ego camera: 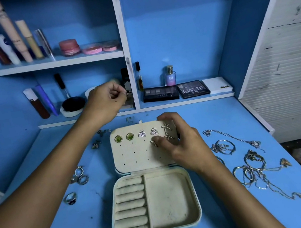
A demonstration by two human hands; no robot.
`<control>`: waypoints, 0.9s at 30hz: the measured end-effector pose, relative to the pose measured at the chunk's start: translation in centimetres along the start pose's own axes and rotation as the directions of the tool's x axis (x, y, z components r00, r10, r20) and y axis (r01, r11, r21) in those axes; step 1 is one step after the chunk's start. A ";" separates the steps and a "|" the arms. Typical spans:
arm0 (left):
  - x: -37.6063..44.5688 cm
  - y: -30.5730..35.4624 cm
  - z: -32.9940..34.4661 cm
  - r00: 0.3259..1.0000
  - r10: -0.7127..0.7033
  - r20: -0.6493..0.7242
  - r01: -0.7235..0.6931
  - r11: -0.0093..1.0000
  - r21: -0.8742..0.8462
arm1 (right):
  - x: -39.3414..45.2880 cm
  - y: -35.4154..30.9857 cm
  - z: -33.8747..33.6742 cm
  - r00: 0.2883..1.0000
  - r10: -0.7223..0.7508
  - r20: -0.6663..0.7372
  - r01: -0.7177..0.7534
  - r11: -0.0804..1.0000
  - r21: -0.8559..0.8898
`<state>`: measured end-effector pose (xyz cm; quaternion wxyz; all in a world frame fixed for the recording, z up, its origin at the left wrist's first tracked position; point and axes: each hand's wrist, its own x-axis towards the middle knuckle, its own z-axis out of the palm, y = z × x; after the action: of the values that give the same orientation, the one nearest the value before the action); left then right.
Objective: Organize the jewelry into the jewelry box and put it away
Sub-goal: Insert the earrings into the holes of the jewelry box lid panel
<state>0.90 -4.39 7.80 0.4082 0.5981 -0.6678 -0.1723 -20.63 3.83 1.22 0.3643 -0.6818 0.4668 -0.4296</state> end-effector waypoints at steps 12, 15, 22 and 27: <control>-2.3 2.4 -1.9 0.998 0.053 0.016 -0.048 0.968 -0.248 | -2.1 -0.4 0.1 0.987 -0.075 -0.139 0.059 0.992 -0.114; -3.2 3.3 -2.3 0.996 0.085 0.020 -0.076 0.959 -0.273 | -3.0 -0.4 0.0 0.983 -0.118 -0.140 0.106 0.990 -0.091; -5.9 4.3 -2.7 0.991 0.114 0.071 -0.090 0.956 -0.281 | -4.9 0.8 -0.1 0.949 -0.267 -0.165 0.262 0.964 -0.055; -7.9 4.3 -2.3 0.976 0.113 0.185 -0.068 0.970 -0.232 | -5.4 1.9 -0.4 0.910 -0.403 -0.092 0.392 0.912 -0.121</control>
<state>-0.61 4.54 9.61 0.4122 0.4971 -0.7080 -0.2859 -22.69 8.39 -1.65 0.2070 -0.7542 0.3593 -0.5092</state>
